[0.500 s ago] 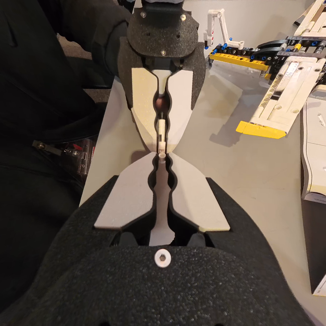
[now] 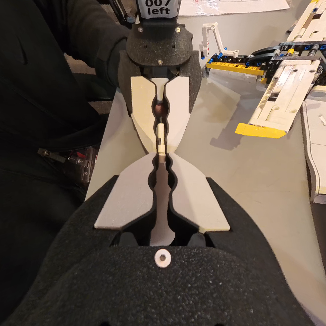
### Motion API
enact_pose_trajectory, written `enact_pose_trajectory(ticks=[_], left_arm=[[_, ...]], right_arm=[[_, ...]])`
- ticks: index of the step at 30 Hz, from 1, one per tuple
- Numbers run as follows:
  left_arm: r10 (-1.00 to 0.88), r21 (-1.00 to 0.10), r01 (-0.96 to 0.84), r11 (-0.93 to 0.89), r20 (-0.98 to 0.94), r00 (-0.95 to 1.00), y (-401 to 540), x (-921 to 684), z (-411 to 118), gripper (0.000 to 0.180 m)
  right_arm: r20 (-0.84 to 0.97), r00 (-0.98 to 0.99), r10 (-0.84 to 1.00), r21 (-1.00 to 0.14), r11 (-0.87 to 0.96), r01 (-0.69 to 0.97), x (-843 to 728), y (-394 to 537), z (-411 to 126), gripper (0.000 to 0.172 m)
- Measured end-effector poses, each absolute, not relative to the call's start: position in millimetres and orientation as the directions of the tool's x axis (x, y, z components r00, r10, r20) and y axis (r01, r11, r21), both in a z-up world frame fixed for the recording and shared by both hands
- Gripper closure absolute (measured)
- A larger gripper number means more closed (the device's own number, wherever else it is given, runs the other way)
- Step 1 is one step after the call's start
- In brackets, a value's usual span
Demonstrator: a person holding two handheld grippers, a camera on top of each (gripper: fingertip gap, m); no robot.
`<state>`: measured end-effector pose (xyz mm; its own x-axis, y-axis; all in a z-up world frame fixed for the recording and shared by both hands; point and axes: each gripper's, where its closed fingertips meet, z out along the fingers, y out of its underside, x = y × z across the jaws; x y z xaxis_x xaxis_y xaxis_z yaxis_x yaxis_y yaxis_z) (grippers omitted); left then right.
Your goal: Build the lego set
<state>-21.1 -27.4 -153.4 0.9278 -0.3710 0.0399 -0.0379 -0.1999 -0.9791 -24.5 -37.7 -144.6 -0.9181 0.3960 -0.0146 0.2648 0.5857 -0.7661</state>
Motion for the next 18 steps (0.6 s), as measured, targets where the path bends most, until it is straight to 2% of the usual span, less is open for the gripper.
enact_pose_trajectory(ticks=[18], left_arm=[[-0.381, -0.98, -0.016, -0.197, 0.062, 0.922, -28.3, -21.6, -152.0, 0.173]], right_arm=[[-0.07, -0.913, 0.403, -0.801, 0.523, 0.292, -25.7, -40.4, -142.4, 0.165]])
